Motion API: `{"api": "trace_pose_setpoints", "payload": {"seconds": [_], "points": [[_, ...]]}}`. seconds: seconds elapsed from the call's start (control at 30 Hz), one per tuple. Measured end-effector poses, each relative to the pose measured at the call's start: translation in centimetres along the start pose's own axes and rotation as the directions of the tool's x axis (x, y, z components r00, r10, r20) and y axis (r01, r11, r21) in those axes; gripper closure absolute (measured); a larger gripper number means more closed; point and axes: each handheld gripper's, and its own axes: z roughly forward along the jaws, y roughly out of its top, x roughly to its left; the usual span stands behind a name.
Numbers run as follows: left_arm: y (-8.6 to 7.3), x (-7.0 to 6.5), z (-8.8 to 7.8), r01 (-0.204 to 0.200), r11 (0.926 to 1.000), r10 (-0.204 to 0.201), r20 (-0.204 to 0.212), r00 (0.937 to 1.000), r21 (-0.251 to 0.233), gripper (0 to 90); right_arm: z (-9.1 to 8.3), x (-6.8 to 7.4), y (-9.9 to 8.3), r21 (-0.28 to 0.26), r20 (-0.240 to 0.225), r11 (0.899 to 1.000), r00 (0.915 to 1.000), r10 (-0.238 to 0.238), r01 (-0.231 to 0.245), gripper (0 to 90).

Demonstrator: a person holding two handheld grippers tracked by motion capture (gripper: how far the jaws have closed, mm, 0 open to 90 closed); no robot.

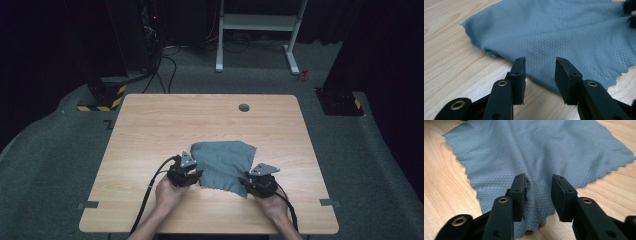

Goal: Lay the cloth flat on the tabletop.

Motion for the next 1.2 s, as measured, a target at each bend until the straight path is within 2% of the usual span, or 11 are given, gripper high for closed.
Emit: {"api": "trace_pose_setpoints", "payload": {"seconds": [0.13, 0.27, 0.43, 0.53, 0.7, 0.8, 0.93, 1.03, 1.1, 1.13, 1.2], "points": [[0.2, -0.6, 0.5, -0.028, 0.9996, 0.028, 0.008, 0.9996, 0.007, 61.7, -0.7, -1.0, -0.3, -0.036, 0.022, 0.999, 0.9989, 0.041, -0.04, 61.0], [0.1, -1.0, 1.0, -0.047, 0.9985, 0.046, 0.01, 0.9989, 0.027, 66.1, -1.1, -1.9, -0.8, -0.034, 0.026, 0.997, 0.9969, 0.075, -0.074, 60.1], [0.6, -1.3, 1.2, -0.084, 0.9955, 0.083, 0.028, 0.9961, 0.044, 83.2, -0.8, -1.6, -0.8, -0.054, 0.023, 0.997, 0.9986, 0.049, -0.048, 60.1], [1.2, -1.2, 1.2, -0.092, 0.9947, 0.09, 0.046, 0.9949, 0.047, 89.9, -0.4, -1.4, -0.7, -0.037, 0.027, 0.999, 0.999, 0.036, -0.035, 60.2], [3.1, -0.9, 0.6, -0.092, 0.9957, 0.091, 0.063, 0.9938, 0.012, 90.0, -0.3, -1.4, -0.7, -0.026, 0.022, 0.999, 0.999, 0.04, -0.039, 59.2], [3.8, -0.9, 1.0, -0.089, 0.9958, 0.088, 0.087, 0.9923, 0.017, 89.9, -0.2, -1.4, -0.7, -0.02, 0.022, 0.999, 0.9991, 0.036, -0.036, 59.1], [3.2, -0.8, 1.7, -0.078, 0.9956, 0.076, 0.043, 0.9962, 0.052, 64.9, -0.2, -1.4, -0.7, -0.018, 0.023, 0.999, 0.999, 0.037, -0.037, 58.9], [2.6, -0.7, 2.1, -0.043, 0.9966, 0.041, 0.038, 0.9984, 0.07, 56.1, -0.2, -1.4, -0.7, -0.013, 0.022, 0.999, 0.9991, 0.038, -0.037, 58.9], [2.4, -0.9, 2.6, -0.058, 0.9936, 0.055, 0.032, 0.998, 0.097, 56.0, -0.2, -1.4, -0.7, -0.011, 0.022, 0.999, 0.999, 0.038, -0.038, 58.9], [2.4, -1.0, 2.7, -0.058, 0.9946, 0.055, 0.034, 0.9979, 0.086, 56.9, -0.1, -1.3, -0.7, -0.012, 0.023, 0.999, 0.999, 0.038, -0.037, 58.9], [2.6, -1.0, 2.9, -0.056, 0.9948, 0.052, 0.048, 0.9975, 0.085, 65.6, -0.1, -1.3, -0.7, -0.01, 0.024, 0.999, 0.9992, 0.031, -0.031, 58.9]]}}
